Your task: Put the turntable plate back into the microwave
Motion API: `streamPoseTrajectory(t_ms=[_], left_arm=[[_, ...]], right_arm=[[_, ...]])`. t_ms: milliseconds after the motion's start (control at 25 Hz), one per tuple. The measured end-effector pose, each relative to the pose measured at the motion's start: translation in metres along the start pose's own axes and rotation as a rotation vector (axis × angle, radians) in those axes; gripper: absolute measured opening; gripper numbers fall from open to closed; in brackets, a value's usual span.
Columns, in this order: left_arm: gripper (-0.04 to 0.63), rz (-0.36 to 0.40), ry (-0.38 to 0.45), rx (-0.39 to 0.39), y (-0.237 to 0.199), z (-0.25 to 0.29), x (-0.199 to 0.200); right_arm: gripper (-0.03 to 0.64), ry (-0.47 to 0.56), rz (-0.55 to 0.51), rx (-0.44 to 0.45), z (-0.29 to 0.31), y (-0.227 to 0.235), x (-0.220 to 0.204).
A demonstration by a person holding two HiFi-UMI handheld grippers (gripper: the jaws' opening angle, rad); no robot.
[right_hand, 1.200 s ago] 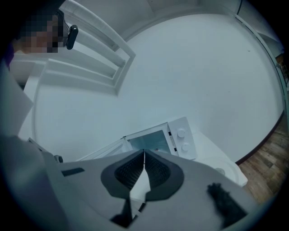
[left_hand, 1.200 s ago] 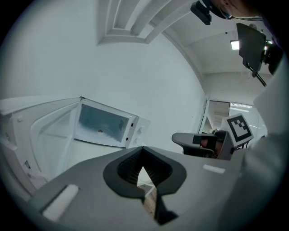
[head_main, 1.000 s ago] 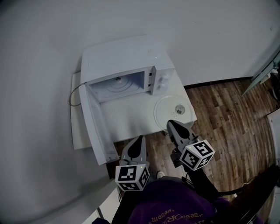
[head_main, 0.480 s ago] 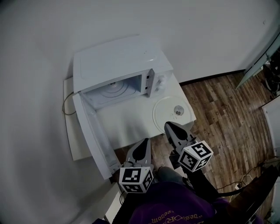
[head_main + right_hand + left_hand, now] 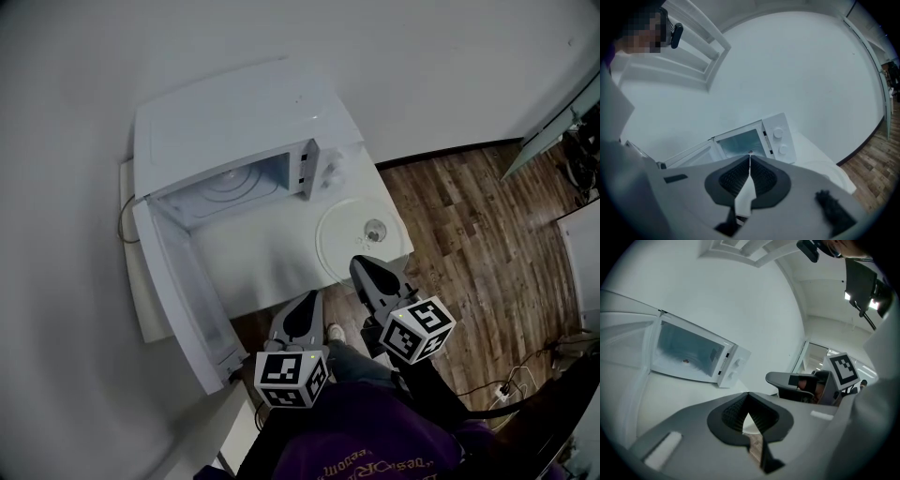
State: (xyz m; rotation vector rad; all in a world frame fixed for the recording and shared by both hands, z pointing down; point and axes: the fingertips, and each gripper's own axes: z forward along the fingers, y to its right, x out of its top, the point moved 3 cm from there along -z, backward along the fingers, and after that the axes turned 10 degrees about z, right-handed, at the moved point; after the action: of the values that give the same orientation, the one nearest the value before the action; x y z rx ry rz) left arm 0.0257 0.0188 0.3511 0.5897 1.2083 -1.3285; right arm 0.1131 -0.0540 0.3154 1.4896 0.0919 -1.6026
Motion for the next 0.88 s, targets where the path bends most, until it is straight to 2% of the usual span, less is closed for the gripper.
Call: streamPoseTrajectory(t_ms=[520,880], left_arm=[[0.005,0.008,-0.045,-0.129,0.033,0.049,0.001],[0.005,0.02,-0.126,-0.207,0.052,0.072,-0.025]], right_arm=[[0.012,-0.008,0.031,-0.087,-0.017,0.051,0.008],[0.012,-0.064,0.081,-0.199,-0.044,0.092,-0.018]])
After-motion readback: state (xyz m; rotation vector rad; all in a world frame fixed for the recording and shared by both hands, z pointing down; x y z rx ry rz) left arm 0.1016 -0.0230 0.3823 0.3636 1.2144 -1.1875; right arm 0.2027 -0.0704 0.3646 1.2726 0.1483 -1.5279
